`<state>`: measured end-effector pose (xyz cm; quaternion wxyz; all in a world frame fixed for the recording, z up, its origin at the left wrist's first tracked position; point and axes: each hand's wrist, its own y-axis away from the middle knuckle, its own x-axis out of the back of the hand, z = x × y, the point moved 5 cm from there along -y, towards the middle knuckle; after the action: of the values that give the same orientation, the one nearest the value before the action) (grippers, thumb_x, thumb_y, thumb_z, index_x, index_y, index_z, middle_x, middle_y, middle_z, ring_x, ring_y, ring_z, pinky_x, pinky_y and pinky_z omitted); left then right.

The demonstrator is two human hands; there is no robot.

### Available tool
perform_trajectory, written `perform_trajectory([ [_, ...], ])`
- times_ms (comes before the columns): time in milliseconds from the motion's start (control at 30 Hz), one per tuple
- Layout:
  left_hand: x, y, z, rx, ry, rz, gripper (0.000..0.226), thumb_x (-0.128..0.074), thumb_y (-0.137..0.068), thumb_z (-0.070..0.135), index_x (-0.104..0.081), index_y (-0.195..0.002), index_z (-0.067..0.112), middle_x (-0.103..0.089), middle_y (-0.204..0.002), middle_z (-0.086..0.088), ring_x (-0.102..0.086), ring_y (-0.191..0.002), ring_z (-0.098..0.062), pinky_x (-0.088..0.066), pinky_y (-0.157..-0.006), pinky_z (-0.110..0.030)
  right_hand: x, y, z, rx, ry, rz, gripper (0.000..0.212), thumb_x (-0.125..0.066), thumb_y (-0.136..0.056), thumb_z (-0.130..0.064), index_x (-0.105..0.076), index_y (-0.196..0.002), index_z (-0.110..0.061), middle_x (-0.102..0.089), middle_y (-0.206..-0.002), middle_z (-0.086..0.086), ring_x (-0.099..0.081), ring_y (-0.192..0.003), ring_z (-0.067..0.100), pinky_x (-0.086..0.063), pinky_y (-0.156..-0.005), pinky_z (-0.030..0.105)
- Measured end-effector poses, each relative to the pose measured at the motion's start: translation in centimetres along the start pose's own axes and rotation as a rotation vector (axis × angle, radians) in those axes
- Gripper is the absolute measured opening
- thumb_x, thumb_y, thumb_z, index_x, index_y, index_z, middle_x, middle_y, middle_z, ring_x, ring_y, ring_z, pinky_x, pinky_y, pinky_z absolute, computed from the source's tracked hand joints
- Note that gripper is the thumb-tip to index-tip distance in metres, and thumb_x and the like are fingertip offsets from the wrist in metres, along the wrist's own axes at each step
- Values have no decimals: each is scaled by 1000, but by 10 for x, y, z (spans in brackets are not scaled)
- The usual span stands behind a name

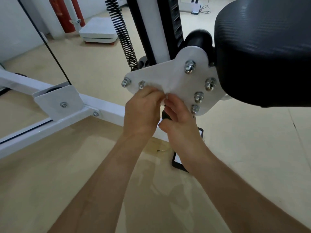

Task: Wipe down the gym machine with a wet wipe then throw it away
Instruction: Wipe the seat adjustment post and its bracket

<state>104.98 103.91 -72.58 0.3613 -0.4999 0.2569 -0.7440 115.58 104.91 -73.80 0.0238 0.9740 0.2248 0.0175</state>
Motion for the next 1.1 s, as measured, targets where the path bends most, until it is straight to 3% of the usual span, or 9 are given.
perform_trajectory([
  [67, 2, 3, -3, 105, 70, 71, 11, -68, -77, 4, -74, -81, 11, -71, -86, -1, -59, -77, -9, -41, -67, -14, -5, -4, -5, -17, 15, -22, 65, -48, -84, 11, -47, -140, -23, -54, -133, -10, -47, -127, 3, -41, -108, 29],
  [133, 0, 10, -9, 257, 133, 115, 11, -67, -80, 8, -76, -83, 13, -72, -86, 3, -60, -78, -8, -44, -72, -14, -7, -10, -8, -54, 4, -49, 65, -51, -83, 9, -47, -139, -25, -53, -132, -10, -45, -127, 3, -42, -109, 34],
  [233, 0, 22, -37, 806, 402, 271, 12, -70, -82, 10, -76, -81, 20, -71, -77, 13, -65, -73, -7, -54, -81, -32, -17, -12, -6, -127, 35, -154, 70, -54, -87, 2, -36, -148, -26, -42, -147, -11, -36, -136, 4, -39, -111, 38],
  [300, 0, 27, -45, 964, 537, 367, 16, -70, -81, 8, -75, -82, 23, -72, -78, 13, -68, -74, -5, -55, -83, -34, -28, -13, -5, -163, 37, -242, 72, -54, -90, -2, -29, -152, -28, -35, -153, -9, -33, -140, 7, -39, -112, 40],
  [500, 9, 9, -32, 794, 449, 336, 18, -68, -83, 9, -76, -90, 24, -74, -88, 10, -68, -85, -5, -53, -83, -24, -21, -13, -18, -129, -94, -242, 49, -54, -89, 2, -53, -124, -32, -49, -139, -7, -53, -120, 7, -51, -100, 38],
  [667, 20, -2, -30, 553, 305, 300, 23, -61, -85, 3, -75, -100, 14, -70, -94, 9, -66, -89, -7, -48, -86, -15, -19, -21, -27, -55, -43, -187, 55, -54, -85, 7, -54, -131, -23, -54, -128, -2, -57, -116, 11, -51, -98, 42],
  [801, 18, 3, -29, 514, 285, 262, 29, -59, -86, 0, -71, -109, 13, -65, -103, 11, -59, -95, -2, -44, -85, -8, -23, -26, -28, 6, 59, -156, 53, -51, -82, 10, -57, -124, -23, -57, -114, -11, -58, -111, 9, -51, -99, 40],
  [934, 11, 8, -26, 610, 402, 343, 25, -64, -85, 3, -71, -102, 18, -67, -96, 10, -61, -89, -1, -43, -77, -6, -23, -22, -16, -55, 57, -116, 51, -51, -85, 3, -58, -126, -26, -58, -117, -9, -57, -114, 11, -51, -98, 42],
  [1101, -9, 23, -25, 1025, 776, 414, 22, -76, -78, 3, -67, -82, 23, -71, -78, 4, -68, -76, -10, -54, -73, -26, -16, -17, -15, -141, 35, -86, 50, -55, -89, -5, -53, -136, -20, -59, -130, 1, -59, -115, 13, -50, -100, 40],
])
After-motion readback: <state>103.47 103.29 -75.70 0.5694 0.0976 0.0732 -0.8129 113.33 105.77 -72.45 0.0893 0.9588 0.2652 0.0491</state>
